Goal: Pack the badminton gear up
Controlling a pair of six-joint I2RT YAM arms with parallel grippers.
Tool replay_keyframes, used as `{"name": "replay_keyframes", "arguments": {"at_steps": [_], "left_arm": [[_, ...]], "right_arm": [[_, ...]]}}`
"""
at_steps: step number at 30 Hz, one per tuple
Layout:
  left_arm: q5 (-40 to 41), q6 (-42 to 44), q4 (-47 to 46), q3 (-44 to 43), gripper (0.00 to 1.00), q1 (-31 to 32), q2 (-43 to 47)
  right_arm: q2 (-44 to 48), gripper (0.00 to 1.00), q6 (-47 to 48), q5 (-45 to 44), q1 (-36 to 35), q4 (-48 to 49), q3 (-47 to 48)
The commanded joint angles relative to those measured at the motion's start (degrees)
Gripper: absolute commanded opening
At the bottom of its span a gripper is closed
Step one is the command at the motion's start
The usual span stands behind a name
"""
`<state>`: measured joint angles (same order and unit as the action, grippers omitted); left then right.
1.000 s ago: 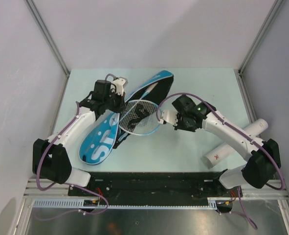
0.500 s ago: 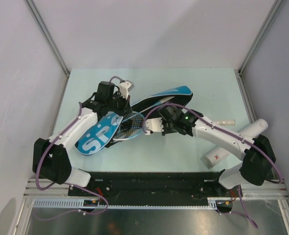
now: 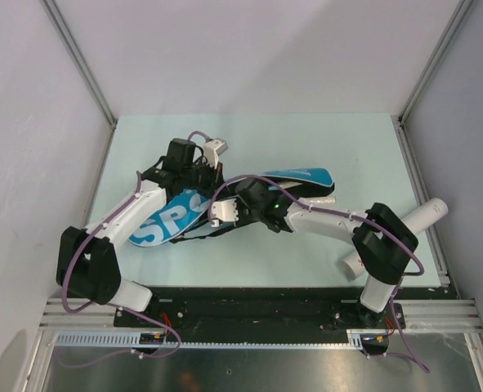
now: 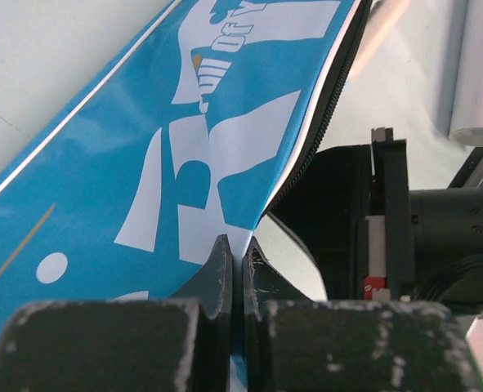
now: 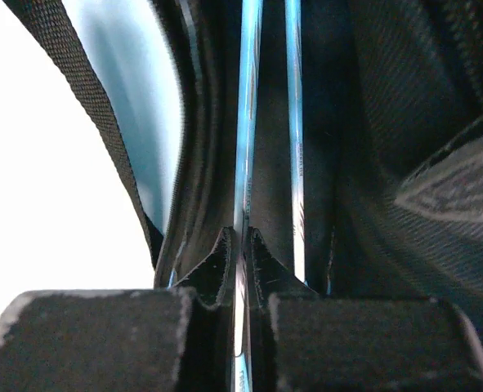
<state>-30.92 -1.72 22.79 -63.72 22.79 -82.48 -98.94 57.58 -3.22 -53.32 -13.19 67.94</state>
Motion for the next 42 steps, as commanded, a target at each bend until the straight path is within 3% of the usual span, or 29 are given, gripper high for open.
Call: {"name": "replay_keyframes", "arguments": {"at_steps": [1,6,9,15,18,19,20,21,22,23,29,32,35,39,42], "left_arm": [[-12.4,-5.7,-8.8,-0.5,0.00,0.7,-0.5],[-14.6,-6.9,-8.9,0.0,0.00,0.7,-1.3],[-16.6,-7.1,-8.8,0.4,0.00,0.6,-1.2],[-18.4,-7.2,-8.7,1.0,0.00,0.5,-1.8],[-17.6,-7.2,-8.6,1.1,0.00,0.0,-2.1],[-17.1,-7.3,-8.7,1.1,0.00,-0.3,-2.0],[-15.7,-7.4,-8.6,1.0,0.00,-0.5,-1.9],[-15.1,-7.6,-8.6,1.1,0.00,-1.2,-1.9],[-14.3,-7.8,-8.7,1.1,0.00,-1.6,-1.6],[-12.5,-7.9,-8.7,1.1,0.00,-2.0,-1.6],[-9.9,-7.6,-8.6,0.5,0.00,-3.3,-2.3],[-9.3,-7.8,-8.6,0.4,0.00,-3.9,-3.1],[-9.9,-8.1,-8.6,0.2,0.00,-4.0,-4.0],[-9.5,-8.5,-8.6,0.2,0.00,-4.0,-4.3],[-9.5,-8.8,-8.7,0.1,0.00,-4.1,-4.3]], "right_arm": [[-3.2,0.00,-1.9,4.0,-3.8,17.4,0.4],[-6.6,0.00,1.8,1.5,-2.8,28.0,-1.2],[-7.8,0.00,2.1,6.6,-0.8,30.8,-1.5],[-9.3,0.00,7.2,3.8,-0.8,39.8,-4.6],[-10.2,0.33,6.7,-4.0,-1.3,45.1,-6.0],[-9.8,0.48,5.2,-8.0,-2.1,44.4,-6.0],[-7.7,0.52,-0.2,-8.8,-2.4,40.2,-6.1],[-6.5,0.65,-3.6,-9.2,-2.2,37.1,-6.0],[-5.2,0.92,-7.1,-9.7,-1.7,34.1,-6.0],[-4.1,0.99,-14.4,-10.2,-1.4,28.4,-6.0],[4.1,1.00,-31.3,-19.3,-1.3,10.5,-8.6],[11.8,1.00,-38.4,-23.5,0.0,7.0,-13.4],[18.7,1.00,-48.1,-20.4,3.6,0.0,-15.4],[27.2,1.00,-60.8,-15.1,11.9,-0.1,-18.8],[33.6,1.00,-83.1,-12.6,19.8,3.9,-23.4]]}}
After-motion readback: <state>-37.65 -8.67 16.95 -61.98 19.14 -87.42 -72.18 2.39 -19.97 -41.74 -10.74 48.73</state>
